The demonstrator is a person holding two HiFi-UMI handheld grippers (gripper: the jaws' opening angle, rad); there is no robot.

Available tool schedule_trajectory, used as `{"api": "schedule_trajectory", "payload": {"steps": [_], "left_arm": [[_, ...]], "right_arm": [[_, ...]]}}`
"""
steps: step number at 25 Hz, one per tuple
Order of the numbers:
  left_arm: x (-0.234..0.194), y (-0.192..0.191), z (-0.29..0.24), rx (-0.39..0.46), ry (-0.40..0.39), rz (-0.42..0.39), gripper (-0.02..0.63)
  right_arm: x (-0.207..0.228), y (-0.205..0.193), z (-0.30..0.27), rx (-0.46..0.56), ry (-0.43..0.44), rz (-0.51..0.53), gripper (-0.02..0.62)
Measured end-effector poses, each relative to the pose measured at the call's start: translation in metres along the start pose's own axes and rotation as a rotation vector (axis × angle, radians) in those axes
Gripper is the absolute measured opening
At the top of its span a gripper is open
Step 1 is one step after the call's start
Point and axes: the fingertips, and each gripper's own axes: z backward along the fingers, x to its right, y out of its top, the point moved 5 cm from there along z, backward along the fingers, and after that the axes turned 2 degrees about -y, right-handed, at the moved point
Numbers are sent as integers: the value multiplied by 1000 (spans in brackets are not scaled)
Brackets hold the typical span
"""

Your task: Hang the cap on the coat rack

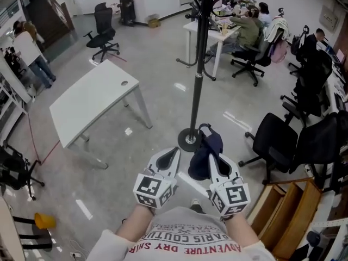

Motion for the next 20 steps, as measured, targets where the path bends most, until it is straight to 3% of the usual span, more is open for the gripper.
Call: {"api": "schedule_trajectory", "payload": {"steps": [10, 20], "left_arm": [[11, 9, -110, 13, 108, 5, 6], [-12, 3, -177, -40, 84, 9, 6]], "right_arm": [[107, 3, -50, -16, 103, 11, 18], [159, 6, -107, -34, 76, 5, 18]]}}
